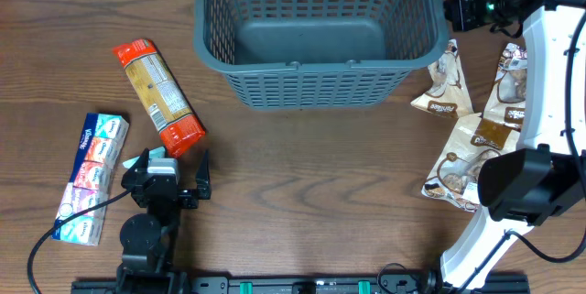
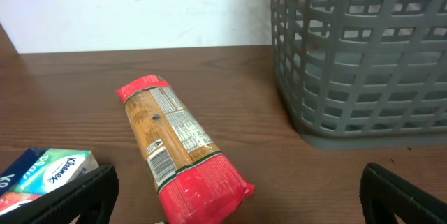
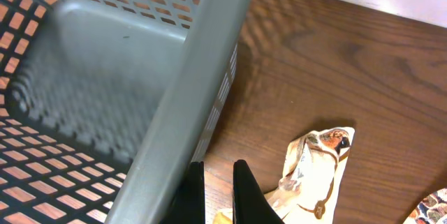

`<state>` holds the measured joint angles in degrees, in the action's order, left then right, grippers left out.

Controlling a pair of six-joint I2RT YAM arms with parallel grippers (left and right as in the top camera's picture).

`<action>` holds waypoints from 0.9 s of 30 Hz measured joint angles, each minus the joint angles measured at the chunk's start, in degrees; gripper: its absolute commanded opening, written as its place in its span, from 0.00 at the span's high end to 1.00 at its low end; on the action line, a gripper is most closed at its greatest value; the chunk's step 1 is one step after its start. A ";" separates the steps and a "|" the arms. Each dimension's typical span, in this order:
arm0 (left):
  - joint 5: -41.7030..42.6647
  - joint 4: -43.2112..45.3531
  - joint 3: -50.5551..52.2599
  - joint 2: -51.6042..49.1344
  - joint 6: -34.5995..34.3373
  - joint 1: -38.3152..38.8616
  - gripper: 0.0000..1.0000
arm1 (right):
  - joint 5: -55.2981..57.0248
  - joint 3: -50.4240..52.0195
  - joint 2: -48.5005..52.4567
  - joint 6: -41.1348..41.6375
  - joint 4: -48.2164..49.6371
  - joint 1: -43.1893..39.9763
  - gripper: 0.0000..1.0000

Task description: Pack container

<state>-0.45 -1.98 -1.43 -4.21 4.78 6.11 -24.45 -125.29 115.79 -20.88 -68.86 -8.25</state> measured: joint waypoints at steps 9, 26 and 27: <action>0.00 0.00 0.00 0.00 0.00 0.00 0.01 | -0.46 0.00 0.02 -0.68 -0.02 2.16 0.94; 0.00 0.00 0.00 0.00 0.00 0.00 0.01 | 19.39 0.00 0.09 5.01 -4.79 1.01 0.01; 0.00 0.00 0.00 0.00 0.00 0.00 0.01 | 19.98 0.00 0.09 5.68 -5.86 0.59 0.01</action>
<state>-0.45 -1.98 -1.43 -4.21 4.78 6.11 -4.47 -125.29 115.87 -15.20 -74.72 -7.66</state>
